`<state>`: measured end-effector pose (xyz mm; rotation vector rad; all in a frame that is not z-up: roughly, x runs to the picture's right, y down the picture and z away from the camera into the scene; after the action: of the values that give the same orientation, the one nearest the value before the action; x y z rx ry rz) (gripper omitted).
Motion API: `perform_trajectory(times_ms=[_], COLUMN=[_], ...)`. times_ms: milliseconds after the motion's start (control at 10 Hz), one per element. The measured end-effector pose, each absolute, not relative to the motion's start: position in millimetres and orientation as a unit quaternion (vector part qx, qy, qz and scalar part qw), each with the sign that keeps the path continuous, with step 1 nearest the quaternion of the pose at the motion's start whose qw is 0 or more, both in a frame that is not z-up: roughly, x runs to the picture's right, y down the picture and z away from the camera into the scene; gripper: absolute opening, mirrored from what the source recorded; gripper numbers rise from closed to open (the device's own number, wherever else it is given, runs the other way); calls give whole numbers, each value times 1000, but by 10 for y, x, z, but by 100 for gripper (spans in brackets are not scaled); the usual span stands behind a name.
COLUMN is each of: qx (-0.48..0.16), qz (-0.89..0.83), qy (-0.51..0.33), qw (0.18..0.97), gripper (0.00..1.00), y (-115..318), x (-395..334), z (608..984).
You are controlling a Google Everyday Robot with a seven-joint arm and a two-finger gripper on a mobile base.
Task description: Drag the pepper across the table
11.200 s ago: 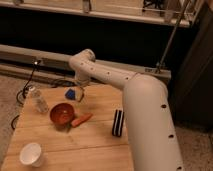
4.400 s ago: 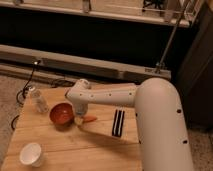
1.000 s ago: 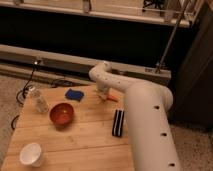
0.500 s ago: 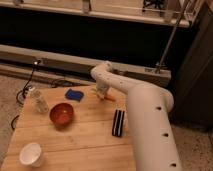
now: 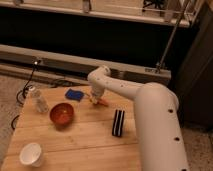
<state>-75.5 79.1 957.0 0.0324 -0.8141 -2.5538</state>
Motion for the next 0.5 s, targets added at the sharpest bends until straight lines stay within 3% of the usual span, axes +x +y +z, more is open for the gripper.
perform_trajectory(times_ms=[500], qx=[36], qz=[-923], qy=[-319], qw=[213], gripper=[15], y=[1245], x=[-1075], z=[9130])
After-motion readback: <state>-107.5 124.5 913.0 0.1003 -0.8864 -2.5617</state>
